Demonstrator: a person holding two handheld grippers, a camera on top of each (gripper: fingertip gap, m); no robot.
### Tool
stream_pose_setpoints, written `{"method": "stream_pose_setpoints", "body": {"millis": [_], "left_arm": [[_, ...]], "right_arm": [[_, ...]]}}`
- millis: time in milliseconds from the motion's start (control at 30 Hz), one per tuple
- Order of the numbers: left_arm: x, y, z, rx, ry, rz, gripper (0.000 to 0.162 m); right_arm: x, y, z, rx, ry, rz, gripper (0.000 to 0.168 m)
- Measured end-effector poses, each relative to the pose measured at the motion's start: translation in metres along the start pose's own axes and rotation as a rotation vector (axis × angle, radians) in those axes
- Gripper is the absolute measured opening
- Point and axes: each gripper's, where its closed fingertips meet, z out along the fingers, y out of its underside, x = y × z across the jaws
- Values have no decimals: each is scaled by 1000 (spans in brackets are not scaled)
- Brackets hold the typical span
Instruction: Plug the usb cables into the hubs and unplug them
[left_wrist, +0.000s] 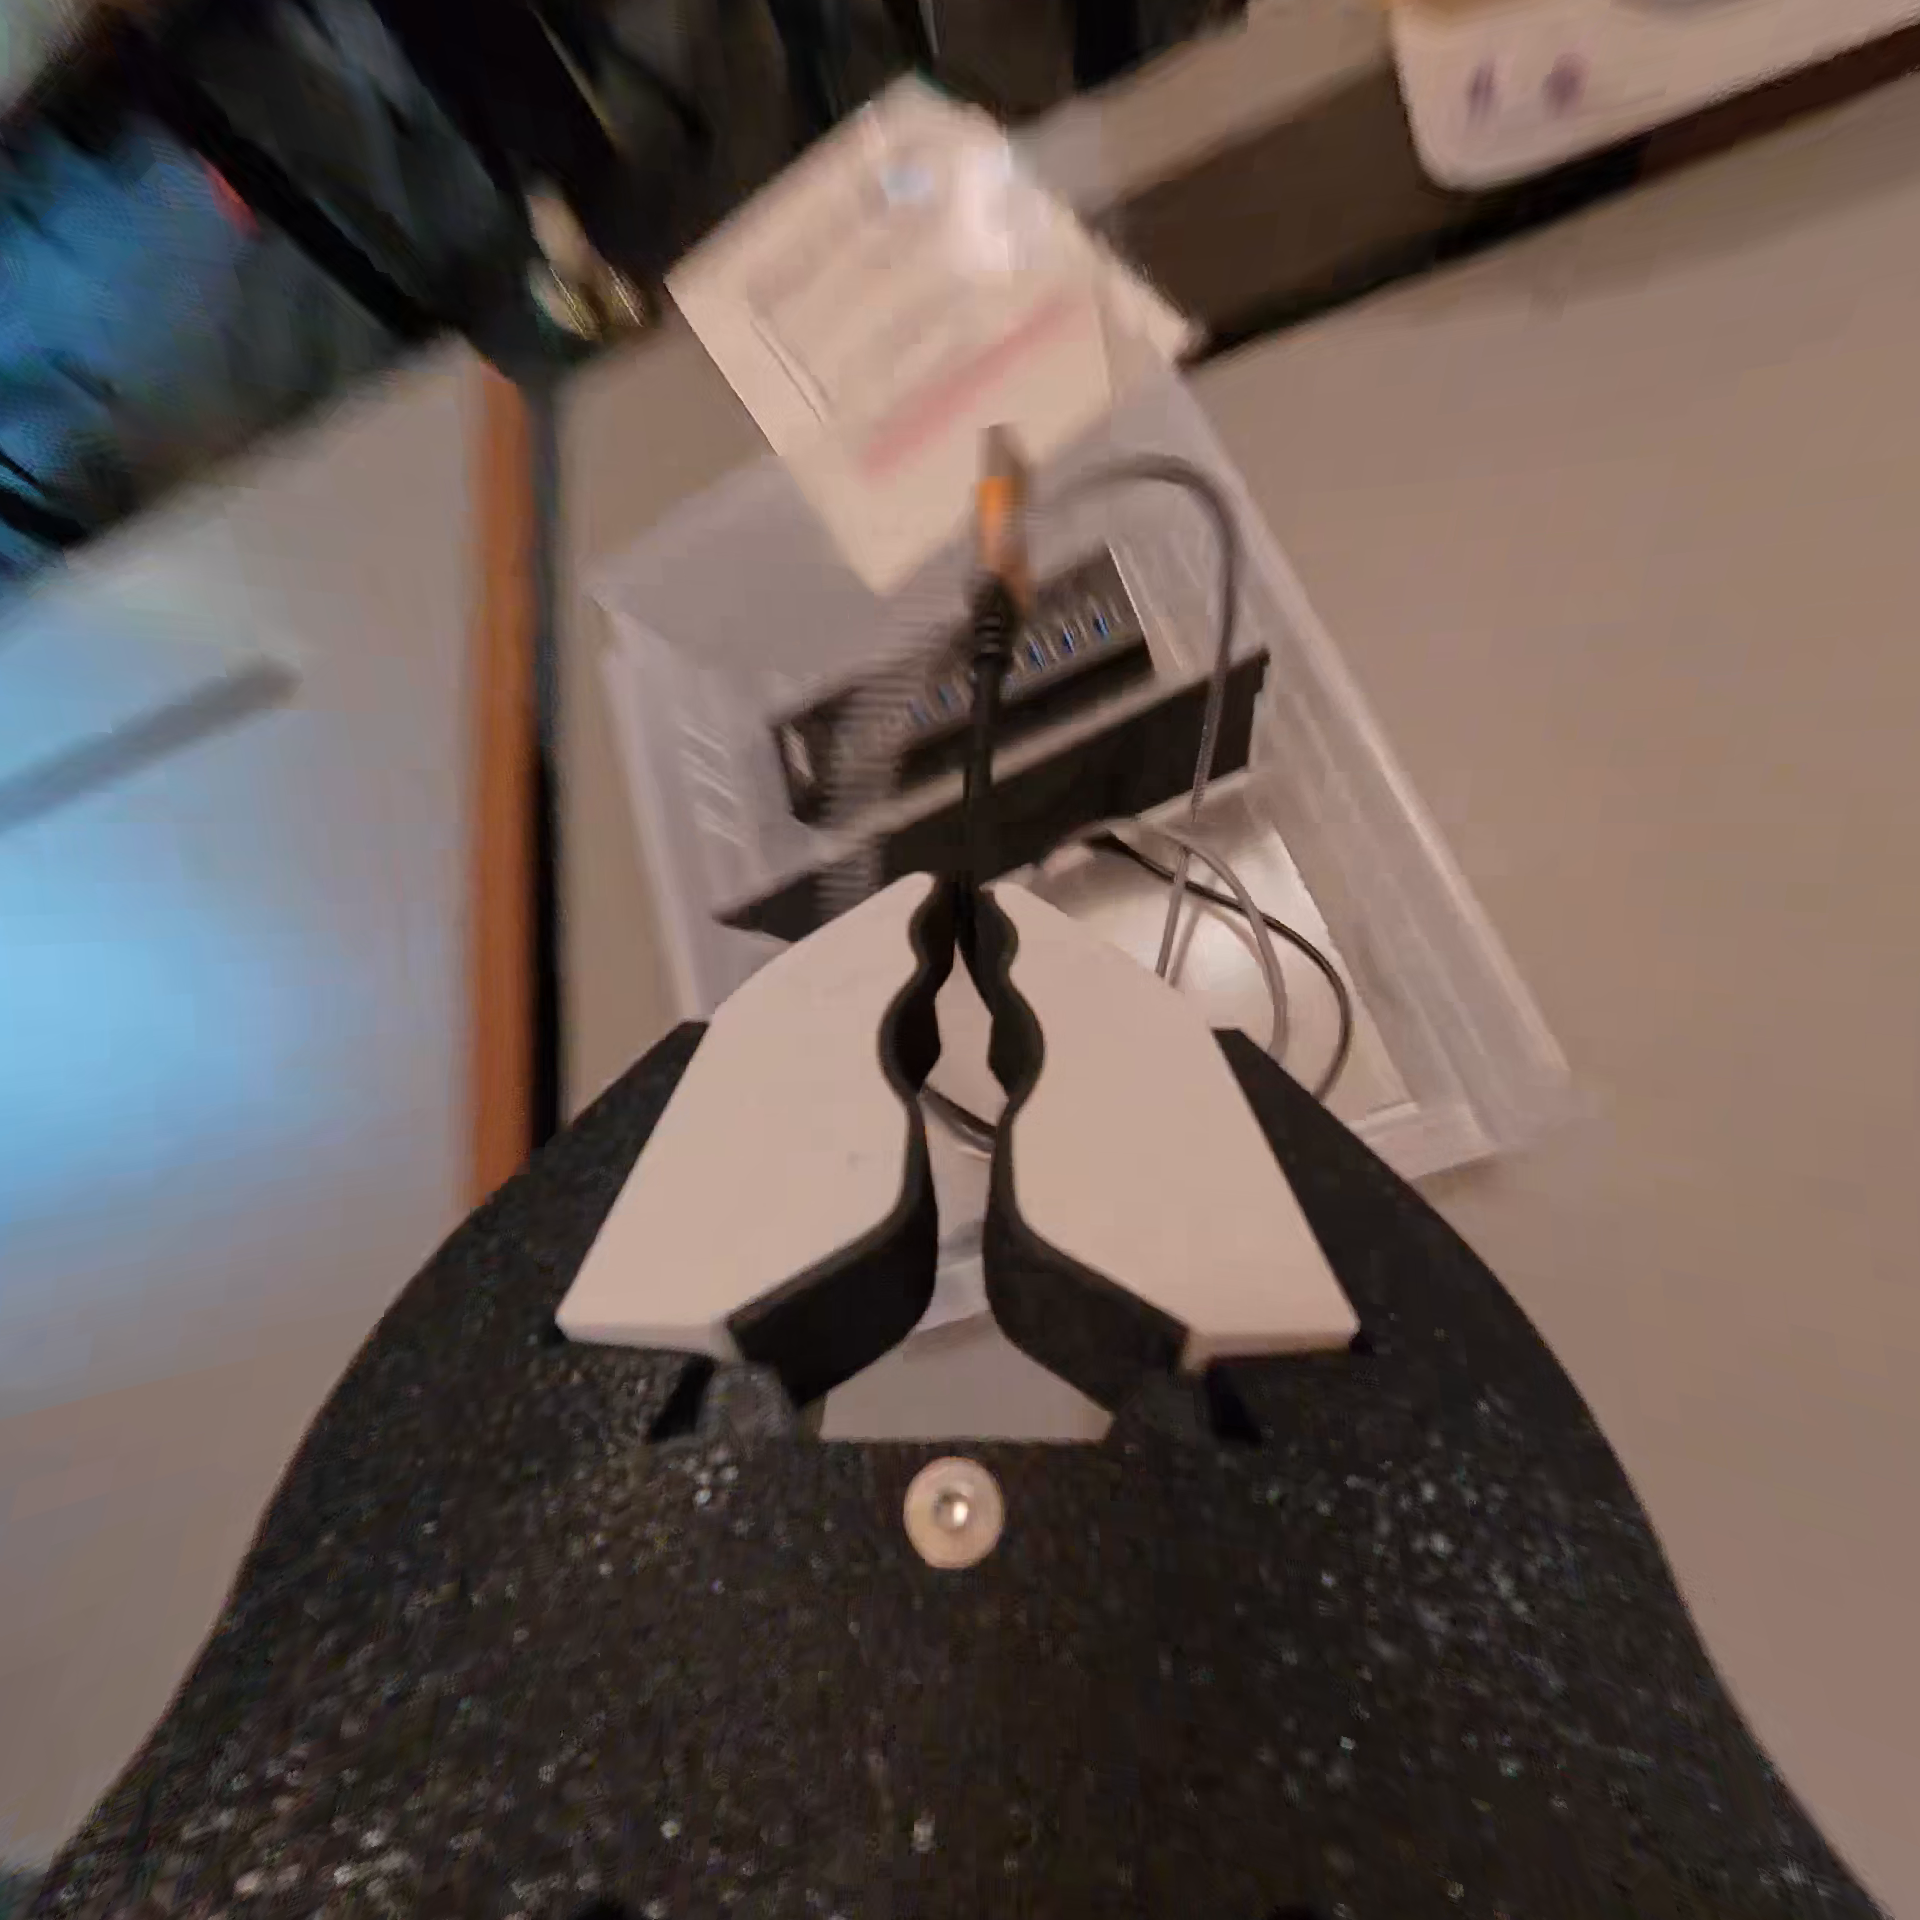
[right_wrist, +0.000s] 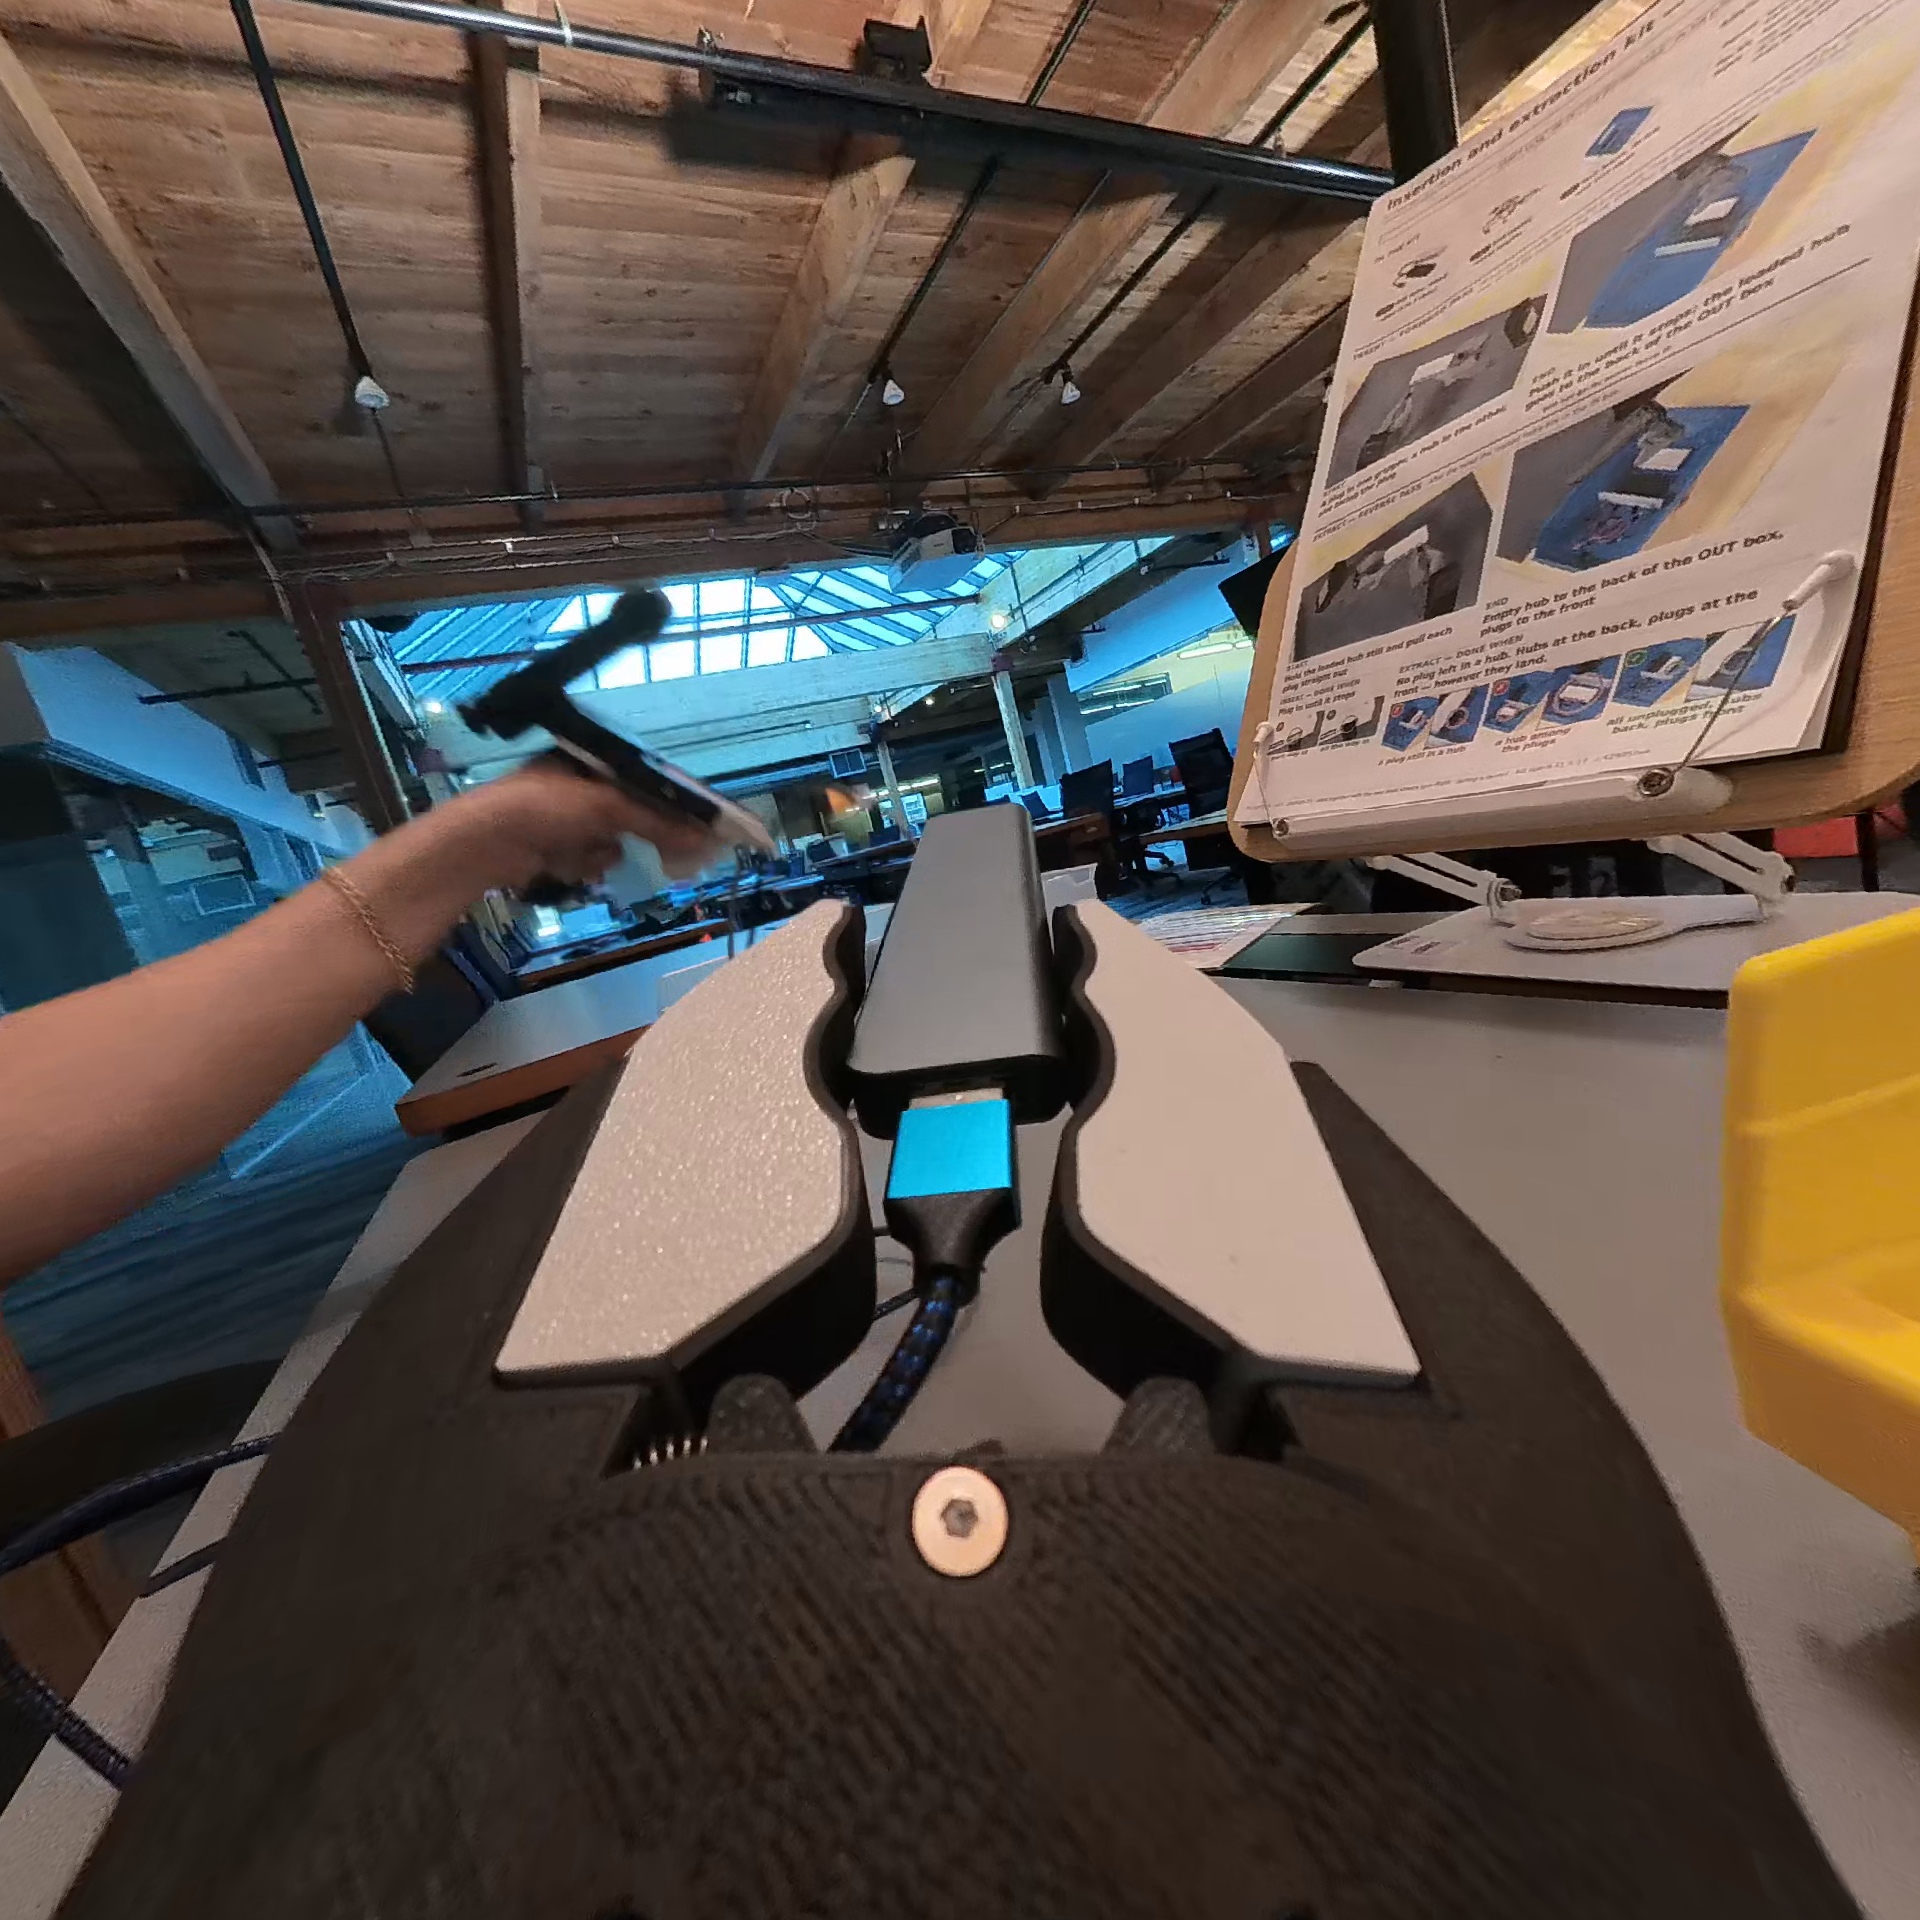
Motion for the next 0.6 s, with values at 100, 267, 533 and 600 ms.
{"method": "stream_pose_setpoints", "body": {"millis": [100,267,533,600], "left_arm": [[-7,-48,-67,203,-113,183,3],[25,-90,-139,435,-39,348,3],[50,-93,-178,448,-51,516,3],[48,-96,-181,457,-90,536,3]], "right_arm": [[0,1,1,-6,2,-3,35],[-3,2,2,-17,-6,-27,35],[-7,2,1,-19,-19,-34,35],[-7,2,0,-20,-23,-34,35]]}}
